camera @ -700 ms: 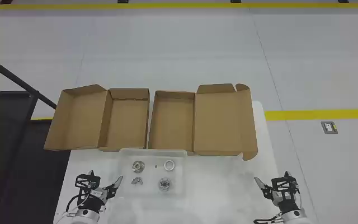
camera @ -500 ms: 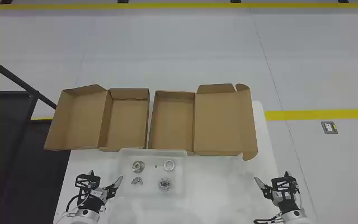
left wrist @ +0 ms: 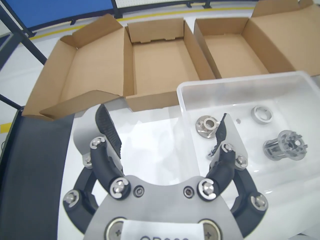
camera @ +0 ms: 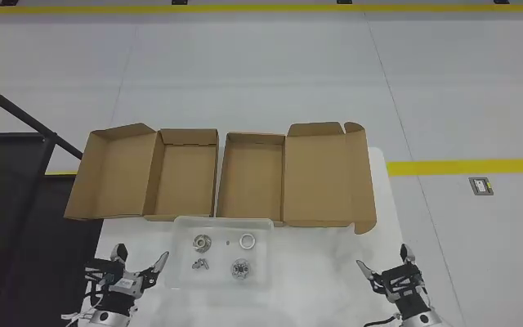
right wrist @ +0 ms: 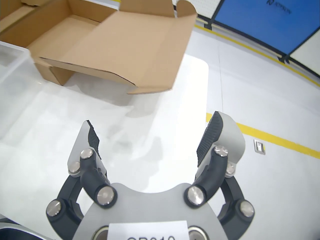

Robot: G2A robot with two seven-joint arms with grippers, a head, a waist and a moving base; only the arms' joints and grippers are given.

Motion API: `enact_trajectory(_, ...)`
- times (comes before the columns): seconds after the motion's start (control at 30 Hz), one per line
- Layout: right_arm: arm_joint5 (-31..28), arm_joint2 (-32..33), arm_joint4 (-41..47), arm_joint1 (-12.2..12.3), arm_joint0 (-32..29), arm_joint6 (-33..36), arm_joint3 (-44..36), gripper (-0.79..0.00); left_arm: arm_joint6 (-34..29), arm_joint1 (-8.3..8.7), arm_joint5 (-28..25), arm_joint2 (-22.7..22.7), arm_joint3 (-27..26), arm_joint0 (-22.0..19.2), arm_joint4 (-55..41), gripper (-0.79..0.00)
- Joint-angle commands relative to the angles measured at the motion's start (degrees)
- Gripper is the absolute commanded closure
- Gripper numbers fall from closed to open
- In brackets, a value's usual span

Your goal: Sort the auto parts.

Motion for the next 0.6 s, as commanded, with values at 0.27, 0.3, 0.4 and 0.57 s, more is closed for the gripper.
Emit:
enact_trajectory(0.27, -4.35, -3.46, -8.13, 0.21, -1.09, 3.68, -8.1, -0.785, 6.97, 0.7, -16.35, -7.52, 1.45, 3.49, -7.23, -0.785)
enact_trajectory(0.3, -4.35, -3.46, -8.13, 0.21, -1.09, 3.68, -8.1, -0.785, 6.97, 0.7, -16.35, -7.52, 1.45, 3.49, -7.23, -0.785)
enact_trajectory(0.4, -4.35, -3.46, -8.13, 0.21, -1.09, 3.68, -8.1, -0.785, 6.97, 0.7, -16.35, -7.52, 1.45, 3.49, -7.23, -0.785)
enact_trajectory(0.57, -4.35, -3.46, -8.13, 0.21, -1.09, 3.68, -8.1, -0.785, 6.69, 0.67, -16.23, -7.33, 1.5, 3.32, -7.53, -0.785)
